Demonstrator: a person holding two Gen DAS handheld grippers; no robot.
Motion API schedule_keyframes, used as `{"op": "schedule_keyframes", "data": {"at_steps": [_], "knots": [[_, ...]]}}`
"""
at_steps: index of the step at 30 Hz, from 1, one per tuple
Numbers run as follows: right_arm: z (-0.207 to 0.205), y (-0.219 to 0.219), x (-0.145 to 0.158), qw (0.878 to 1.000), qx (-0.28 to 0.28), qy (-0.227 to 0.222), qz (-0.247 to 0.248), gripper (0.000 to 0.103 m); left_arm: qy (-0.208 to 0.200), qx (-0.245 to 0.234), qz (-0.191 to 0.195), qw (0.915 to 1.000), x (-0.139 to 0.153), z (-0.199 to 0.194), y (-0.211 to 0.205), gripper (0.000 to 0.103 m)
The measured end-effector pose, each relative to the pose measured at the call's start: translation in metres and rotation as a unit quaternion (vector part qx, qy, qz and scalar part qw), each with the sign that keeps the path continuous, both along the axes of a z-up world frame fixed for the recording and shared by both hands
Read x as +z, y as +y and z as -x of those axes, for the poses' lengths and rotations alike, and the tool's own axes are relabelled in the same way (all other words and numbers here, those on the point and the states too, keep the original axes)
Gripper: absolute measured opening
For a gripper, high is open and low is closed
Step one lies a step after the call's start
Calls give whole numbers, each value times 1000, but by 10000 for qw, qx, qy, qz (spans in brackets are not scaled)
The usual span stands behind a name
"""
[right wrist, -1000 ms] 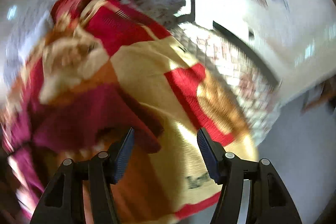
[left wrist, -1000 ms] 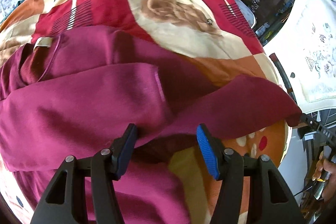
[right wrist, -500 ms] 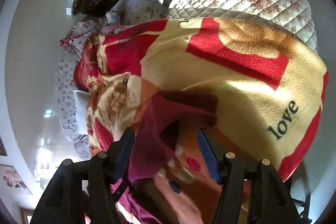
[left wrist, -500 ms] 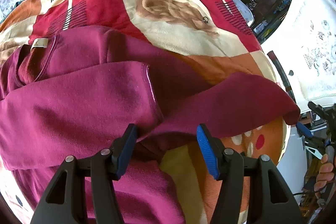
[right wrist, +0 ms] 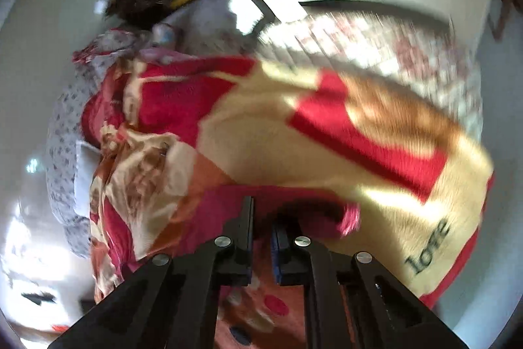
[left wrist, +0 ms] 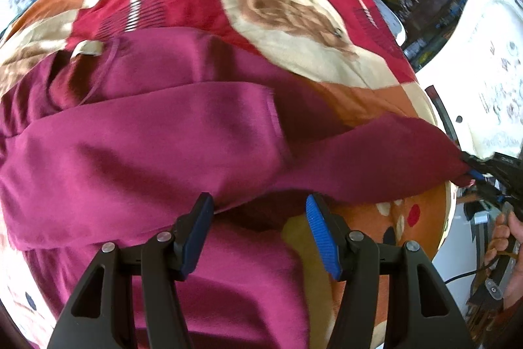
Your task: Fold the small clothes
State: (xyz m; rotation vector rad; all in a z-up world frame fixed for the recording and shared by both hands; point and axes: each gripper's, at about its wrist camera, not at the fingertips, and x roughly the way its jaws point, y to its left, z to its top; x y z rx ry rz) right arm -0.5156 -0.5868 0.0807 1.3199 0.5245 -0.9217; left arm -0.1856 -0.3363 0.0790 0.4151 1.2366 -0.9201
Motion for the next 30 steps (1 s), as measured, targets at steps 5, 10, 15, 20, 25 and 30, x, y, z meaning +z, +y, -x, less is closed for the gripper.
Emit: {"op": "schedule_keyframes", "data": {"at_steps": [5,10,15,20,25,30], "knots": [[-34,4,73,9914,777,-245,1026,8,-68,445,47,9990,12,-27,28,58],[-106,39,134,9632,1979,-772,1650,8,-114,1099,208,9937,30,-68,73,58],[-194,98,146,9298,3034,-1342,1592,8,-133,1868,387,9815,46,-114,131,58],[-296,180,104,8956,4010,-1456,1264,8,-136,2369,396,9706,48,-148,184,58],[-381,255,14,8643,4891,-757,895,16,-103,2602,382,9647,36,-162,218,58],[-375,260,-29,8740,4824,-579,-67,38,192,2654,374,9632,20,-168,224,59]]}}
